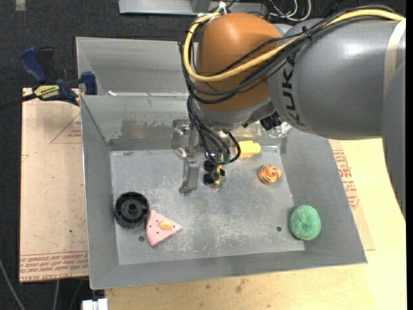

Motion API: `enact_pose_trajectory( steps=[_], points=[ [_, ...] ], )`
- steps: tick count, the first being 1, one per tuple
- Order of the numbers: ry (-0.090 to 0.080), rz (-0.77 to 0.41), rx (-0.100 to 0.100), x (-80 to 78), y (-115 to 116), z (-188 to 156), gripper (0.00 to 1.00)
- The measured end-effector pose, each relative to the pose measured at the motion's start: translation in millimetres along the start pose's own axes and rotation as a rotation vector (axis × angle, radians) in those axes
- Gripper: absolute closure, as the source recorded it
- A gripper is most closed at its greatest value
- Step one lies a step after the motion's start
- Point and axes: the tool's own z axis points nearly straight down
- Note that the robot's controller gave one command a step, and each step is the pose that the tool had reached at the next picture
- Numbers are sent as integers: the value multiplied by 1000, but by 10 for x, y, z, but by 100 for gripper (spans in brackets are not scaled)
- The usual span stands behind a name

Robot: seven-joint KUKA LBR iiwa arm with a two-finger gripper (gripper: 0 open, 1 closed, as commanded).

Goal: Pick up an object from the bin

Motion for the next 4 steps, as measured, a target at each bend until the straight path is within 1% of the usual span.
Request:
enact_pose_trajectory(
  steps=[1,2,3,4],
  points=[
    [-8,4,-1,-14,-10,-49,0],
    [-11,-28,-3,91,344,796,0],
    [-5,-24,-1,152,872,821,0],
    [-7,106,-1,384,693,1053,0]
  ],
)
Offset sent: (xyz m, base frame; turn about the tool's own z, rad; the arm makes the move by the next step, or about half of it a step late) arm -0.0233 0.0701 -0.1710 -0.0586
